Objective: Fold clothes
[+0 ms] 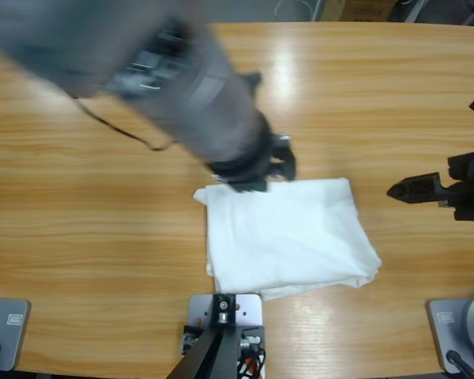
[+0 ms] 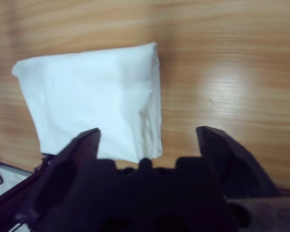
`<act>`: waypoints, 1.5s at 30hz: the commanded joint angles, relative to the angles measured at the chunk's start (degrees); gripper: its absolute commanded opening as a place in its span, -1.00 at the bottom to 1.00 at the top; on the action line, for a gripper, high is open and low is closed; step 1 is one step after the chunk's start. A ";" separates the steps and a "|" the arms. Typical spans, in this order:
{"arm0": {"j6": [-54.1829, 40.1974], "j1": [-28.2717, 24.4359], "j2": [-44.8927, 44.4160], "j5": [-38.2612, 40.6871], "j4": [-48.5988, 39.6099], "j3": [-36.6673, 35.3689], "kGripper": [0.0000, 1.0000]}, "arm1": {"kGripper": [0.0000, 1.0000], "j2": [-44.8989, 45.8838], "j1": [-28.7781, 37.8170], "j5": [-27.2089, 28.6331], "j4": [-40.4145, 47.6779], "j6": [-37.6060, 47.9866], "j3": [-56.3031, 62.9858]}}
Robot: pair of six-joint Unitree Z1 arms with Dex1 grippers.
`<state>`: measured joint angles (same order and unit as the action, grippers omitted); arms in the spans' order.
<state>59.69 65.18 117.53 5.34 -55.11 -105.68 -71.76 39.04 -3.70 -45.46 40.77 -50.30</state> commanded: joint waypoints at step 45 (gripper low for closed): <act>2.61 1.30 24.97 -4.70 -22.71 -5.99 0.81 | 1.00 14.72 1.13 -2.62 -1.21 0.80 6.79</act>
<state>68.57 72.05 141.21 4.66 -79.05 -124.69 -57.61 39.39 -5.54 -46.64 41.49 -45.06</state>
